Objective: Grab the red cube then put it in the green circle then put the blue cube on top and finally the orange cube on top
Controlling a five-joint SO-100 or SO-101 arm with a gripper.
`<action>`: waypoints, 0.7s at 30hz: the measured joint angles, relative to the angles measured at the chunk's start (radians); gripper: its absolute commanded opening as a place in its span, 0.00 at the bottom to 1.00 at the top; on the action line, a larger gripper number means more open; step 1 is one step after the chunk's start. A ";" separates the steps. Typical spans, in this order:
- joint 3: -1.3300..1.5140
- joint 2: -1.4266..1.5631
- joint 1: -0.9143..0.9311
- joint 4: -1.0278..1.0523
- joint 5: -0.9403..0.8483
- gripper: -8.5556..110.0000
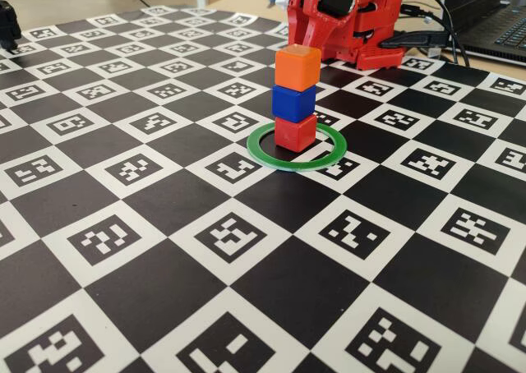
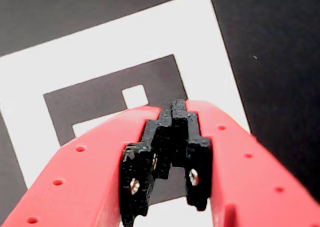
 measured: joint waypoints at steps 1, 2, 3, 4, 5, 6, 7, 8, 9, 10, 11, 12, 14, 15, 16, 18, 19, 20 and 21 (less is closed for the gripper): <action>0.000 0.000 0.000 0.000 -0.014 0.02; 0.000 0.000 0.000 0.002 -0.018 0.02; 0.000 0.000 0.000 0.006 -0.043 0.02; 0.000 0.000 0.000 0.009 -0.075 0.02; 0.000 0.000 0.000 0.009 -0.091 0.02; 0.000 0.000 0.000 0.011 -0.107 0.02; 0.000 0.000 0.000 0.011 -0.121 0.02; 0.000 0.000 0.000 0.011 -0.129 0.02; 0.000 0.000 0.000 0.011 -0.135 0.02; 0.000 0.000 0.000 0.011 -0.138 0.02; 0.000 0.000 0.000 0.011 -0.141 0.02; 0.000 0.000 0.000 0.011 -0.141 0.02; 0.000 0.000 0.000 0.011 -0.141 0.02; 0.000 0.000 0.000 0.011 -0.141 0.02; 0.000 0.000 0.000 0.011 -0.141 0.02; 0.000 0.000 0.000 0.011 -0.141 0.02; 0.000 0.000 0.000 0.011 -0.141 0.02; 0.000 0.000 0.000 0.011 -0.141 0.02; 0.000 0.000 0.000 0.011 -0.141 0.02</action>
